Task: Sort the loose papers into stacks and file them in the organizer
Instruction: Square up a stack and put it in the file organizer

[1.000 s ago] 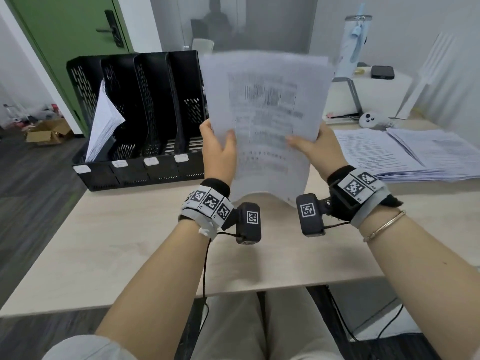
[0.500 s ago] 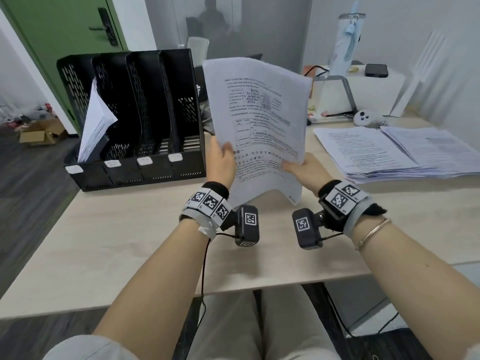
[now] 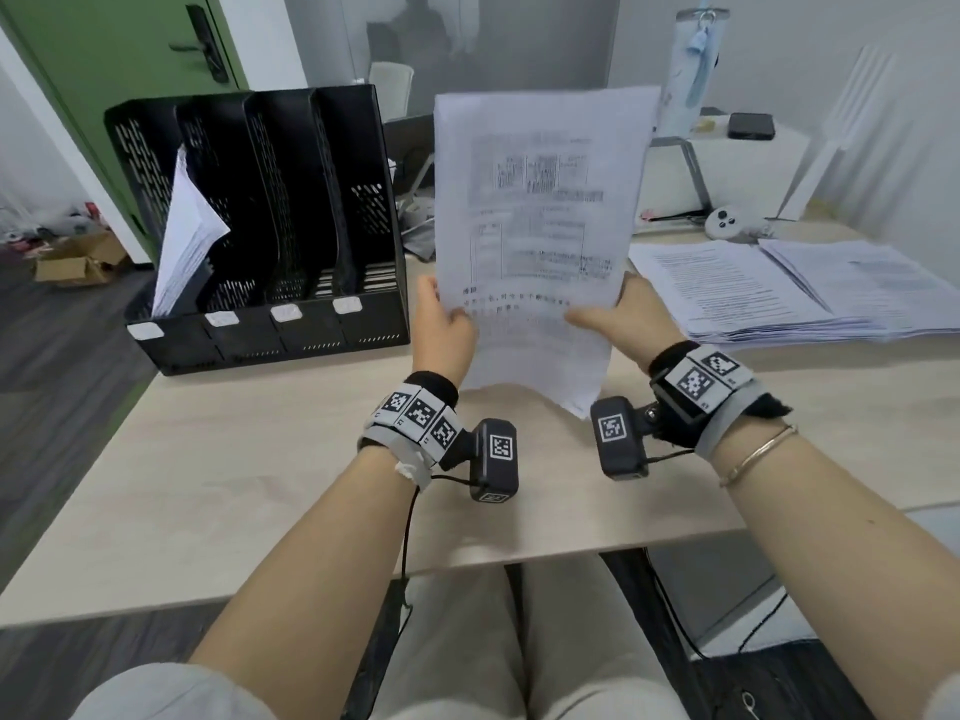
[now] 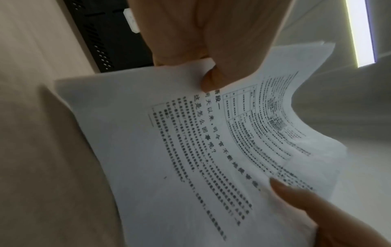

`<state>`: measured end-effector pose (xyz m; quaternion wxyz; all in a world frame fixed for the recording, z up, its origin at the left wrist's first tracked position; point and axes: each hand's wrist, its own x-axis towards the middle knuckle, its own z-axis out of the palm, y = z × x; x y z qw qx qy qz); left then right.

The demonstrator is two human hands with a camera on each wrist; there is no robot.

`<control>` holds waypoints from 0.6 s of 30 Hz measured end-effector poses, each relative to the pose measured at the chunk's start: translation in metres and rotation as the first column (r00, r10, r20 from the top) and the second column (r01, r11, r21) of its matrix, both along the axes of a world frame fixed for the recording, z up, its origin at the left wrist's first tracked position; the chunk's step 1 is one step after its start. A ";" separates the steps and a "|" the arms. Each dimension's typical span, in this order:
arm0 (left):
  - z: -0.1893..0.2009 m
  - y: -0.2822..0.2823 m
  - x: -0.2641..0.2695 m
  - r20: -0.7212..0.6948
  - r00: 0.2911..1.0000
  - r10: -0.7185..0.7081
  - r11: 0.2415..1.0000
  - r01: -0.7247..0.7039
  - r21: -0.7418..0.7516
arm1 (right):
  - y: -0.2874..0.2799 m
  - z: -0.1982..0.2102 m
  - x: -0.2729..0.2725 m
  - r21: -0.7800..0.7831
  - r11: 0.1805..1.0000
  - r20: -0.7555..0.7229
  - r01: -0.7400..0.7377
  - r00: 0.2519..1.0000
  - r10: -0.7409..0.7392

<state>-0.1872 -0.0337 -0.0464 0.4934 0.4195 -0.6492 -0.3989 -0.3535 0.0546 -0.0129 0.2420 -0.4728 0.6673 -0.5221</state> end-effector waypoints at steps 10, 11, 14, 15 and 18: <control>0.060 0.000 -0.007 -0.231 0.973 -0.022 0.989 -0.012 -0.145 | -0.007 0.053 0.001 -0.281 0.959 0.072 0.027 0.997 -0.007; 0.068 -0.003 -0.007 -0.234 0.972 -0.017 0.985 -0.023 -0.168 | -0.008 0.058 0.000 -0.310 0.950 0.080 0.041 0.997 -0.017; 0.087 -0.008 -0.008 -0.225 0.974 0.023 0.975 -0.072 -0.212 | -0.008 0.070 0.002 -0.362 0.931 0.101 0.040 0.995 -0.003; 0.093 -0.007 -0.009 -0.231 0.972 0.037 0.969 -0.092 -0.229 | -0.008 0.073 0.003 -0.379 0.925 0.095 0.035 0.995 0.001; 0.108 -0.003 -0.011 -0.312 0.950 0.024 0.958 -0.112 -0.265 | -0.007 0.087 0.006 -0.443 0.896 0.057 0.029 0.998 -0.004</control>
